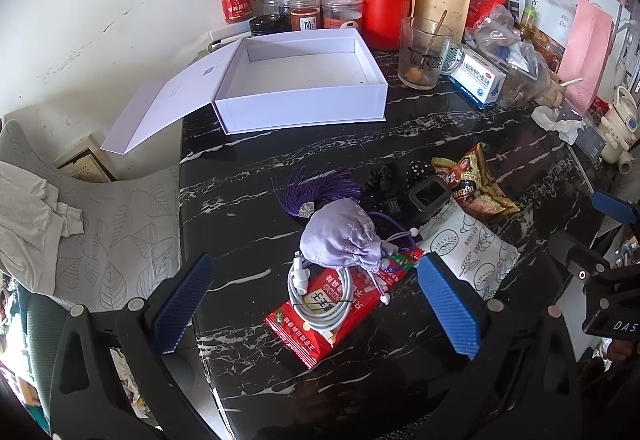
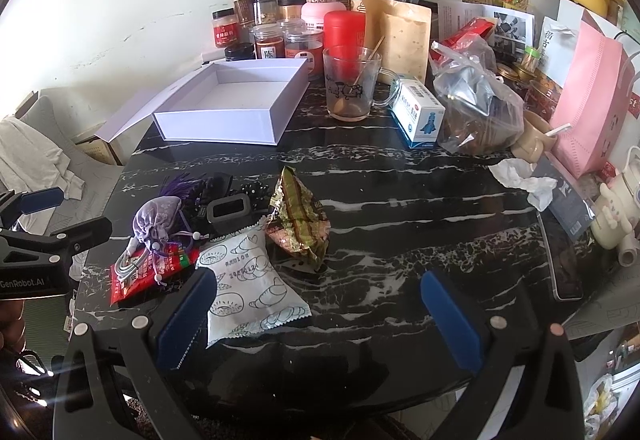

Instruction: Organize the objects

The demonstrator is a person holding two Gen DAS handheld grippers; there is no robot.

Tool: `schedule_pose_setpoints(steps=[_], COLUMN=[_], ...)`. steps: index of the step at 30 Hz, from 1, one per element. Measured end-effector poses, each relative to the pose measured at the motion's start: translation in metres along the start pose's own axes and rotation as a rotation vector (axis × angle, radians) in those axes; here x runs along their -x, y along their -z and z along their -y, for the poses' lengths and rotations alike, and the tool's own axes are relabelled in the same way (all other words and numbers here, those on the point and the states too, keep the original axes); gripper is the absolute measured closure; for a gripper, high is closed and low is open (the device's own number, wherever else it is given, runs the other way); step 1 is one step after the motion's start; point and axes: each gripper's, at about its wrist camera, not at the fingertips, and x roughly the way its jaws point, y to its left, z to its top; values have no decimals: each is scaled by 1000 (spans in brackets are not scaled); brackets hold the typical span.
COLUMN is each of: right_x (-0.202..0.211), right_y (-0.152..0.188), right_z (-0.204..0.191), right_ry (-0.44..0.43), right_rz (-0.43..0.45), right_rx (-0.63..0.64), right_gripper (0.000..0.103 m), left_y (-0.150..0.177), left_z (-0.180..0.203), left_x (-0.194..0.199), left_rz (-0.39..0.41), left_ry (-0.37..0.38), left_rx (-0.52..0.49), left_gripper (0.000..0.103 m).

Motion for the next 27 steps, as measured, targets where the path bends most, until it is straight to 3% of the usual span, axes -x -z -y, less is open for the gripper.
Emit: schedule_pose_setpoints(steps=[27], right_x=[5], right_y=[2], right_z=[1], right_ry=[-15], right_rz=[16], right_rx=[15], right_gripper=[1], left_y=[2], left_z=[-1], left_x=[7], left_rz=[4], left_ry=[22], left_rx=[4], left_gripper=[1])
